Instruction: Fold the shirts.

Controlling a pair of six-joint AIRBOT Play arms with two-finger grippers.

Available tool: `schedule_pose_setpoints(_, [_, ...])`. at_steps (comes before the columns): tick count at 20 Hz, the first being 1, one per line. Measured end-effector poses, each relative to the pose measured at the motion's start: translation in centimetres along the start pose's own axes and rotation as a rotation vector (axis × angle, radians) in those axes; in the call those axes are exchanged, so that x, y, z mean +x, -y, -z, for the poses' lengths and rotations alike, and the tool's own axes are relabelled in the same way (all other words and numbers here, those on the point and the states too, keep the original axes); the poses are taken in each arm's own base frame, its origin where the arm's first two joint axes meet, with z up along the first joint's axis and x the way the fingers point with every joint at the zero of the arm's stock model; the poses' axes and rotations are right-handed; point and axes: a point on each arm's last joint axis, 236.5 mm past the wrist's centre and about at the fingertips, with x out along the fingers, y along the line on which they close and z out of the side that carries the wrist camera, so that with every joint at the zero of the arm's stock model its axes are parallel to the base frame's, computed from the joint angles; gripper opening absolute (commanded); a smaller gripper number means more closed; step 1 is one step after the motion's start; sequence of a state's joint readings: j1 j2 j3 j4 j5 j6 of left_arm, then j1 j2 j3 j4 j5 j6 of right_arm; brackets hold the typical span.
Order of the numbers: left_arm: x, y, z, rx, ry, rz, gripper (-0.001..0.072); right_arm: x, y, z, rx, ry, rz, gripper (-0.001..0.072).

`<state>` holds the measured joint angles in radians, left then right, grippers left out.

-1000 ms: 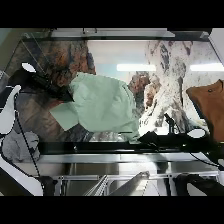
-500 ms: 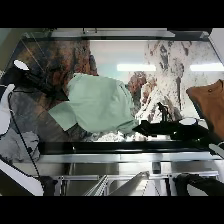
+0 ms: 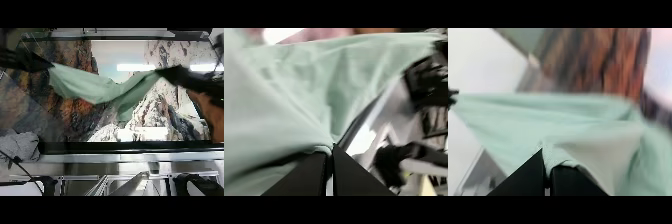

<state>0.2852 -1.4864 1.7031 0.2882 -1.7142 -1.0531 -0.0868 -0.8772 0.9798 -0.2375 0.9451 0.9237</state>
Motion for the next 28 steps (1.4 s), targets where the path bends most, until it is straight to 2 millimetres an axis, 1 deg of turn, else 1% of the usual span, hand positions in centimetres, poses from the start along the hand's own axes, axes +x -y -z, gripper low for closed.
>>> schedule_pose_setpoints(2, [-2.5,9.0,-2.1,0.157,0.138,0.087,0.0024,-3.9,-5.4,-5.1,-0.177,0.135,-0.015,0.0012])
schedule_pose_setpoints(3, [-3.6,12.9,-2.6,0.234,0.205,0.097,0.0025,-6.1,-8.2,-7.0,-0.267,0.199,-0.011,0.0012])
schedule_pose_setpoints(4, [-4.7,16.7,-2.9,0.311,0.272,0.082,0.0026,-7.9,-10.6,-8.3,-0.348,0.249,-0.001,0.0011])
schedule_pose_setpoints(5, [-5.5,19.8,-2.9,0.379,0.332,0.051,0.0026,-9.6,-12.9,-9.2,-0.422,0.294,0.009,0.0012])
schedule_pose_setpoints(6, [-6.2,22.5,-2.8,0.441,0.386,0.011,0.0026,-10.8,-14.7,-9.7,-0.478,0.326,0.017,0.0012])
schedule_pose_setpoints(7, [-6.6,24.4,-2.6,0.49,0.43,-0.033,0.0026,-11.8,-16.1,-10.0,-0.52,0.349,0.023,0.0012])
schedule_pose_setpoints(8, [-6.9,25.8,-2.3,0.531,0.463,-0.084,0.0026,-12.5,-17.0,-10.3,-0.55,0.366,0.03,0.0012])
schedule_pose_setpoints(9, [-7.2,26.4,-2.2,0.559,0.489,-0.136,0.0026,-12.7,-17.4,-10.4,-0.565,0.373,0.035,0.0012])
schedule_pose_setpoints(10, [-7.4,26.5,-2.3,0.572,0.508,-0.177,0.0026,-12.7,-17.2,-10.5,-0.57,0.366,0.04,0.0012])
schedule_pose_setpoints(11, [-7.6,26.0,-2.5,0.571,0.516,-0.211,0.0026,-12.3,-16.6,-10.6,-0.564,0.348,0.044,0.0012])
schedule_pose_setpoints(13, [-7.6,23.9,-3.1,0.533,0.498,-0.235,0.0026,-10.8,-14.4,-10.6,-0.516,0.293,0.045,0.0012])
schedule_pose_setpoints(14, [-7.2,22.2,-3.7,0.5,0.476,-0.229,0.0026,-9.6,-12.7,-10.4,-0.478,0.253,0.043,0.0012])
schedule_pose_setpoints(15, [-6.6,20.1,-4.2,0.46,0.447,-0.223,0.0026,-8.1,-10.6,-10.2,-0.43,0.212,0.043,0.0012])
schedule_pose_setpoints(16, [-5.6,17.2,-4.8,0.408,0.405,-0.221,0.0025,-6.6,-8.4,-9.8,-0.38,0.168,0.043,0.0011])
schedule_pose_setpoints(17, [-4.3,13.7,-5.2,0.353,0.357,-0.231,0.0024,-4.9,-5.7,-9.3,-0.329,0.12,0.054,0.0011])
schedule_pose_setpoints(18, [-3.0,10.5,-5.4,0.301,0.311,-0.238,0.0023,-3.0,-2.5,-8.5,-0.271,0.067,0.07,0.0012])
schedule_pose_setpoints(19, [-1.4,6.8,-5.5,0.242,0.263,-0.244,0.0023,-1.3,0.5,-7.5,-0.221,0.018,0.09,0.0011])
schedule_pose_setpoints(21, [1.8,-0.8,-4.9,0.13,0.171,-0.264,0.0024,2.0,7.2,-5.2,-0.109,-0.072,0.14,0.0012])
schedule_pose_setpoints(22, [3.2,-4.0,-4.3,0.085,0.134,-0.268,0.0161,3.3,10.5,-4.0,-0.057,-0.104,0.17,0.0013])
schedule_pose_setpoints(23, [4.4,-7.2,-3.7,0.039,0.106,-0.268,0.0366,4.5,14.0,-2.8,-0.004,-0.128,0.206,0.0062])
schedule_pose_setpoints(24, [5.2,-9.8,-3.2,0.003,0.09,-0.275,0.0531,5.4,16.8,-1.7,0.041,-0.143,0.235,0.0331])
schedule_pose_setpoints(25, [5.5,-12.5,-2.4,-0.032,0.07,-0.289,0.0703,6.1,19.6,-0.7,0.087,-0.15,0.266,0.0569])
schedule_pose_setpoints(26, [5.2,-14.5,-2.0,-0.064,0.071,-0.302,0.0704,6.5,21.9,0.1,0.132,-0.152,0.287,0.0644])
schedule_pose_setpoints(27, [4.4,-16.3,-1.7,-0.092,0.078,-0.32,0.0704,6.6,23.5,0.5,0.171,-0.144,0.3,0.0634])
schedule_pose_setpoints(28, [3.2,-17.5,-1.5,-0.115,0.086,-0.336,0.0704,6.4,24.8,0.7,0.203,-0.136,0.311,0.0612])
